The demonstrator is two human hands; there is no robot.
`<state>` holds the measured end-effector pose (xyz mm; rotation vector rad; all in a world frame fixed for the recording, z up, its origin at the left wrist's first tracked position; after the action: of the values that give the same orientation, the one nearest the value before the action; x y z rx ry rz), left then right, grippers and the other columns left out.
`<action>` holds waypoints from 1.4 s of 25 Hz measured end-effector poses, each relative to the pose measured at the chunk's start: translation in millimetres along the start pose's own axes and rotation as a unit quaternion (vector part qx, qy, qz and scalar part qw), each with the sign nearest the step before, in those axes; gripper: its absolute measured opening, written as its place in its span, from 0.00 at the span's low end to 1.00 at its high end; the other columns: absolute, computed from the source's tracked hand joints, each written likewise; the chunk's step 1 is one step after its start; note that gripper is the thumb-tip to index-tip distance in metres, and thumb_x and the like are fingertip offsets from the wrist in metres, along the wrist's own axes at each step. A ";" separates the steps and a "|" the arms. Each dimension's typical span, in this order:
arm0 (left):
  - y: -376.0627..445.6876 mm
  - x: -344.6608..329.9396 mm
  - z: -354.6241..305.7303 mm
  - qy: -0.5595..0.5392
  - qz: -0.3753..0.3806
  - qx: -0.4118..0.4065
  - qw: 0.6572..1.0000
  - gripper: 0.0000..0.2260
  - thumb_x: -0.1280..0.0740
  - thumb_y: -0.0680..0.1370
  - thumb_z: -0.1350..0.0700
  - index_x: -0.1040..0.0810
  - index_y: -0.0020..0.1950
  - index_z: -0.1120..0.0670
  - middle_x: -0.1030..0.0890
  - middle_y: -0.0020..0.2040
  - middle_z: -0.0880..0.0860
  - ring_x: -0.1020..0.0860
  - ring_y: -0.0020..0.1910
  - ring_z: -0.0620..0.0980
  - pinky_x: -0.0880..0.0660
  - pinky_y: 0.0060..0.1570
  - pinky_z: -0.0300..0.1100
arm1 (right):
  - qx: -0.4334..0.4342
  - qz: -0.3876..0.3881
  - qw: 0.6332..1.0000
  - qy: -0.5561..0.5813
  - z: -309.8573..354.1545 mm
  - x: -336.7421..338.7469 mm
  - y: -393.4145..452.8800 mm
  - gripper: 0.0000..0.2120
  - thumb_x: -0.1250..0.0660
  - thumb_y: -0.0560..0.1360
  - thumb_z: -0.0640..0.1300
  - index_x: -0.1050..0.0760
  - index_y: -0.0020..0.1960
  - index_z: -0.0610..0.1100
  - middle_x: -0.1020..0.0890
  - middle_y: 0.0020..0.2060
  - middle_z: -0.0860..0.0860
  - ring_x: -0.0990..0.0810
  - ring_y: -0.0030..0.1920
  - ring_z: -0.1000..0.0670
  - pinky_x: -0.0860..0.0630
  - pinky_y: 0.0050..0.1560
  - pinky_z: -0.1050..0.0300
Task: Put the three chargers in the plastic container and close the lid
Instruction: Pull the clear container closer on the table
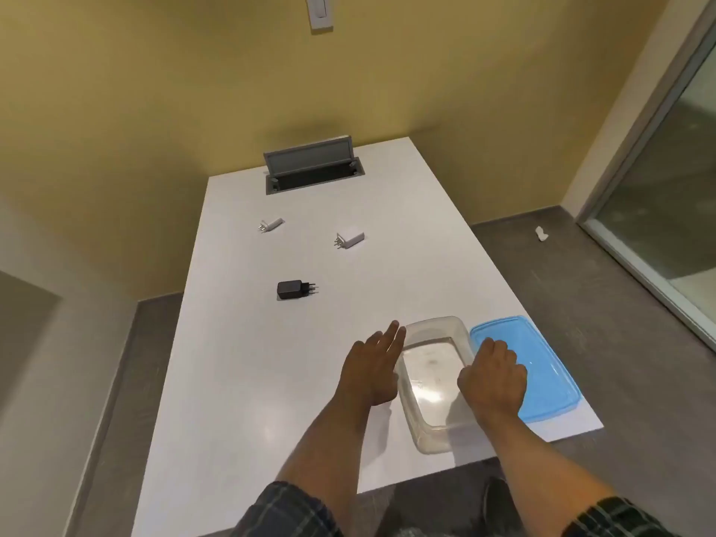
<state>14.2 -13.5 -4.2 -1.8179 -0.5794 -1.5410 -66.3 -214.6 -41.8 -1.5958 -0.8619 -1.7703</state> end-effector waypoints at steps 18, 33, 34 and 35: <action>3.1 -14.7 2.2 -0.043 0.029 0.080 0.995 0.35 0.44 0.84 0.43 0.52 0.85 0.58 0.51 0.85 0.58 0.47 0.84 0.54 0.38 0.77 0.53 | 0.050 0.097 0.994 -0.026 2.8 9.8 8.7 0.08 0.37 0.76 0.42 0.21 0.52 0.48 0.16 0.46 0.50 0.21 0.50 0.47 0.28 0.49 0.53; -74.5 -36.6 86.5 -0.324 -0.013 0.398 0.858 0.14 0.41 0.76 0.60 0.25 0.61 0.57 0.21 0.50 0.54 0.20 0.46 0.58 0.21 0.46 0.45 | 0.216 0.109 0.959 0.150 101.7 10.8 23.8 0.21 0.33 0.79 0.49 0.26 0.71 0.50 0.19 0.63 0.51 0.23 0.64 0.44 0.27 0.58 0.49; -78.4 -38.1 87.0 -0.345 -0.018 0.410 0.844 0.13 0.41 0.76 0.61 0.25 0.59 0.58 0.20 0.51 0.55 0.18 0.46 0.59 0.18 0.48 0.49 | 0.186 0.129 0.960 0.162 100.4 6.5 22.6 0.24 0.34 0.79 0.50 0.30 0.74 0.50 0.20 0.65 0.50 0.24 0.65 0.44 0.27 0.60 0.49; -81.4 -39.5 86.9 -0.366 -0.023 0.417 0.832 0.13 0.41 0.76 0.61 0.26 0.58 0.59 0.20 0.52 0.57 0.16 0.45 0.61 0.16 0.48 0.53 | 0.152 0.149 0.961 0.175 99.3 2.0 21.7 0.24 0.35 0.79 0.51 0.30 0.74 0.49 0.20 0.65 0.50 0.23 0.65 0.44 0.27 0.61 0.49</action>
<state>7.1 108.6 -32.0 -1.5898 -1.3962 -0.3700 10.9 -149.2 -31.6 -1.1045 -0.6460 -1.5538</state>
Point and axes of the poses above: each hand's wrist, its own y-axis towards the middle knuckle, its own x-axis out of the back of the hand, z = x × y, the point moved 2 cm from there along y, towards the middle knuckle
